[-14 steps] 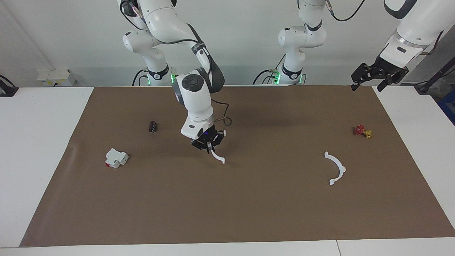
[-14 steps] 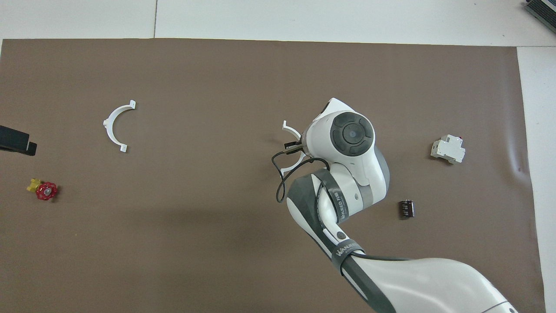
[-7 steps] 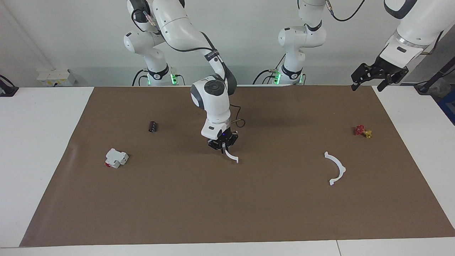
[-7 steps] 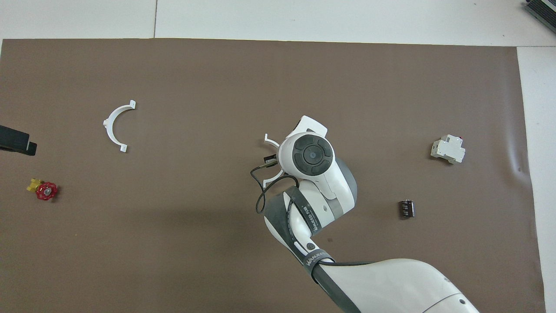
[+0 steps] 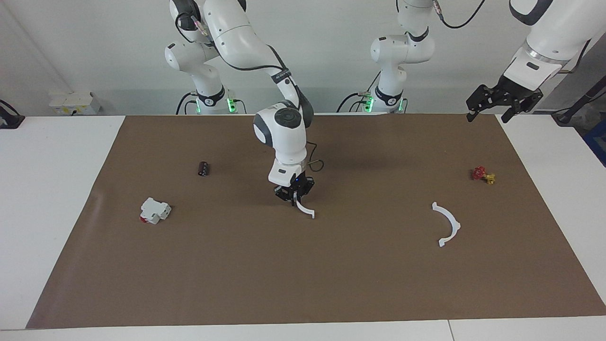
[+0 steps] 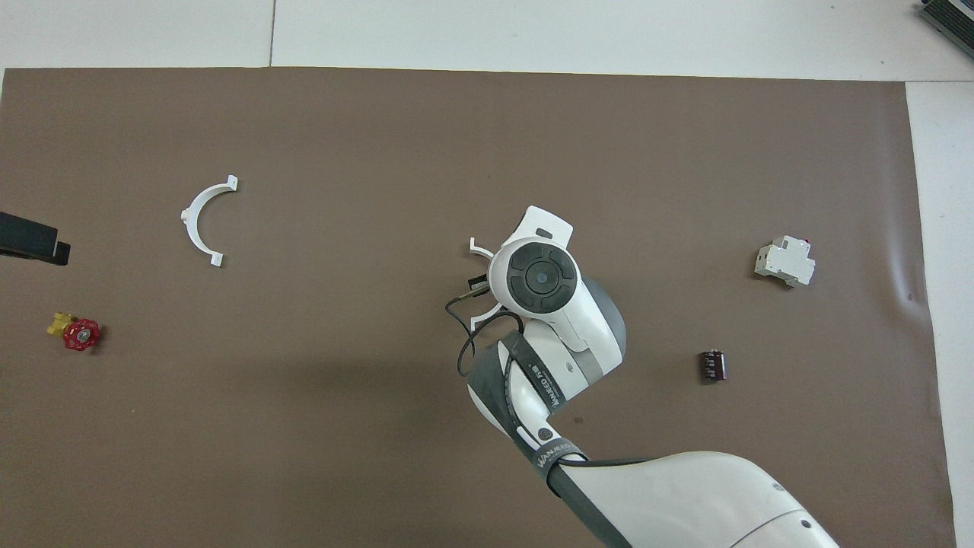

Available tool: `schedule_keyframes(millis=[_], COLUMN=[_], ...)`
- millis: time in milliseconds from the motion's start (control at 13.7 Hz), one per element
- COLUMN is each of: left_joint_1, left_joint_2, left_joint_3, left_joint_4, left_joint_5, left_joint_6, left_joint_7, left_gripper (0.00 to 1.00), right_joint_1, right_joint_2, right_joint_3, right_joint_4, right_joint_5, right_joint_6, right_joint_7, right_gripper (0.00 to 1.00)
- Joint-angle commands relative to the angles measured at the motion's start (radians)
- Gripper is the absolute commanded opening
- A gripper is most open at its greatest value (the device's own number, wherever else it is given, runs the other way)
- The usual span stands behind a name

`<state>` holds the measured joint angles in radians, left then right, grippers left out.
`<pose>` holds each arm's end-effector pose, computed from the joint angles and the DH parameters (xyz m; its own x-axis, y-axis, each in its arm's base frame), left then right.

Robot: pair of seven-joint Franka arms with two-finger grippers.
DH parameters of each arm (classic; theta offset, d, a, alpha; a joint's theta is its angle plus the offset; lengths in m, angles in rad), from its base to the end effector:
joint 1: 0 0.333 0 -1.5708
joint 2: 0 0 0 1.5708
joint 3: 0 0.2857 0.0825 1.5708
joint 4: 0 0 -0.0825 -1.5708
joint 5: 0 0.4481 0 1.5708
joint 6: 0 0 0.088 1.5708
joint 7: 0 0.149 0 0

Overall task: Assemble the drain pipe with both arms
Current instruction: 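Carry the half-ring with the right gripper to the table center, then release the half-ring with the right gripper while the left gripper grasps the other half-ring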

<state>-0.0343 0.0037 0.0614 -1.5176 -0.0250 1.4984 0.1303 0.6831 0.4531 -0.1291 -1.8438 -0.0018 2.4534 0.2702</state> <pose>0.6115 0.0126 0.5720 0.9943 -0.1048 -0.0195 -0.1042 -0.9942 0.0275 0.5947 0.3688 0.1870 0.9406 0.2947 0.1684 0.2968 -0.9548 0.0132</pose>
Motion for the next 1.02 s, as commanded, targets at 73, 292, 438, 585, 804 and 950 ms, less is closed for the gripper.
schedule_keyframes(millis=[73,292,438,585,804,950], left_joint_1=[0.011,0.014,0.017,0.031,0.033,0.037], left_joint_2=[-0.080,-0.064,-0.031,0.031,0.107,0.151], left_joint_3=[-0.002,-0.002,-0.002,-0.002,-0.002,-0.002], left_joint_4=[-0.199,-0.292,-0.351,-0.360,-0.368,-0.380], left_joint_5=[-0.006,-0.006,-0.006,-0.006,-0.006,-0.006], left_joint_6=[0.175,0.313,0.416,0.486,0.586,0.657], left_joint_7=[0.003,0.005,0.005,0.005,0.006,0.005], left_gripper=[1.00,1.00,1.00,1.00,1.00,1.00], right_joint_1=[0.000,0.000,-0.002,-0.002,-0.002,-0.014], right_joint_2=[-0.005,-0.005,-0.005,-0.005,-0.007,-0.034], right_joint_3=[0.002,0.002,0.002,0.002,0.002,0.000], right_joint_4=[-0.031,-0.032,-0.032,-0.032,-0.017,-0.005], right_joint_5=[-0.032,-0.033,-0.033,-0.032,-0.030,-0.017], right_joint_6=[0.050,0.055,0.055,0.055,0.050,0.035], right_joint_7=[0.034,0.032,0.032,0.034,0.037,0.034], right_gripper=[0.00,0.00,0.14,0.81,1.00,1.00])
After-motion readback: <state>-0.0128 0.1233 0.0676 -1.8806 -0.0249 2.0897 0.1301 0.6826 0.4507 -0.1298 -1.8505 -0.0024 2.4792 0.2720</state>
